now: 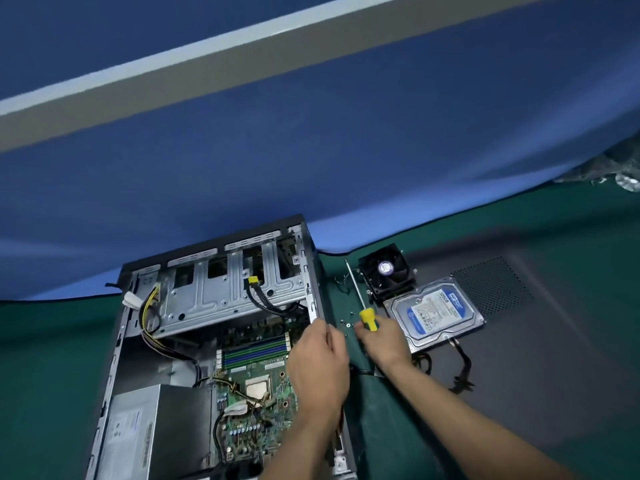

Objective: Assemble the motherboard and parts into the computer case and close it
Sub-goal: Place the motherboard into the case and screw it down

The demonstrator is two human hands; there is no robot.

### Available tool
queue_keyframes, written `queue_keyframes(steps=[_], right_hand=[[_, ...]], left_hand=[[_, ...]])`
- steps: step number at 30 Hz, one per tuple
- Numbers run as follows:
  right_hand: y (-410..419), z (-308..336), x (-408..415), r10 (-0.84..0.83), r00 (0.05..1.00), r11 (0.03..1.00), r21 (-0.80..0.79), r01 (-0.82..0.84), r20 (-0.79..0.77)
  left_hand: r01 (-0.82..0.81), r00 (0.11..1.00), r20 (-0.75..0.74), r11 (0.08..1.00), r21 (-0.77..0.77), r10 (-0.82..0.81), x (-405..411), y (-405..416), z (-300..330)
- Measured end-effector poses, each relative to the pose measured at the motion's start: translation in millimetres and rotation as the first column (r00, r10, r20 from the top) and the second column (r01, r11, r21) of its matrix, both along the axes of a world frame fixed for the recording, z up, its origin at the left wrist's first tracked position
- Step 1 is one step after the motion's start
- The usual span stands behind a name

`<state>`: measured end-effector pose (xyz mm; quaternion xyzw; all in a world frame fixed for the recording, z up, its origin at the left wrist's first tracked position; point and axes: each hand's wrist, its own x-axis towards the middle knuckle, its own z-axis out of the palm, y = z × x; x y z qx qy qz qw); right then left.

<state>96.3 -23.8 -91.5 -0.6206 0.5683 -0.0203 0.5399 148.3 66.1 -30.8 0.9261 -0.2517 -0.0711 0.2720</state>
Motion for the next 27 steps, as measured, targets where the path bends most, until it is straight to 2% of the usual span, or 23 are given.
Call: queue_keyframes(steps=[2, 4, 7, 15, 23, 27], right_hand=[[-2.2, -4.9, 6.9, 0.019, 0.995, 0.999, -0.036, -0.022, -0.097], [-5.3, -6.4, 12.5, 0.102, 0.98, 0.987, -0.105, -0.121, -0.173], [-12.2, -9.6, 18.7, 0.187, 0.958, 0.965, -0.142, -0.221, -0.219], [-27.6, -19.2, 31.2, 0.083, 0.978, 0.991, -0.091, -0.102, -0.19], [-29.9, -26.8, 36.5, 0.11, 0.968, 0.984, -0.116, -0.138, -0.224], [-32.1, -31.1, 32.6, 0.17, 0.952, 0.977, -0.079, -0.196, -0.256]], left_hand=[[-0.001, 1.0, 0.001, 1.0, 0.011, 0.001, 0.0, -2.2, 0.3], [-0.002, 1.0, 0.002, 1.0, 0.029, 0.002, 0.6, -3.0, -0.5], [0.004, 1.0, 0.01, 1.0, 0.017, -0.005, 1.2, -2.5, -0.5], [-0.02, 1.0, -0.02, 1.0, 0.014, 0.021, 2.2, -1.2, -3.1], [-0.022, 0.999, -0.028, 1.0, -0.005, 0.022, 2.8, -0.8, -4.6], [-0.019, 1.0, -0.022, 1.0, -0.025, 0.018, 2.7, -1.1, -4.5]])
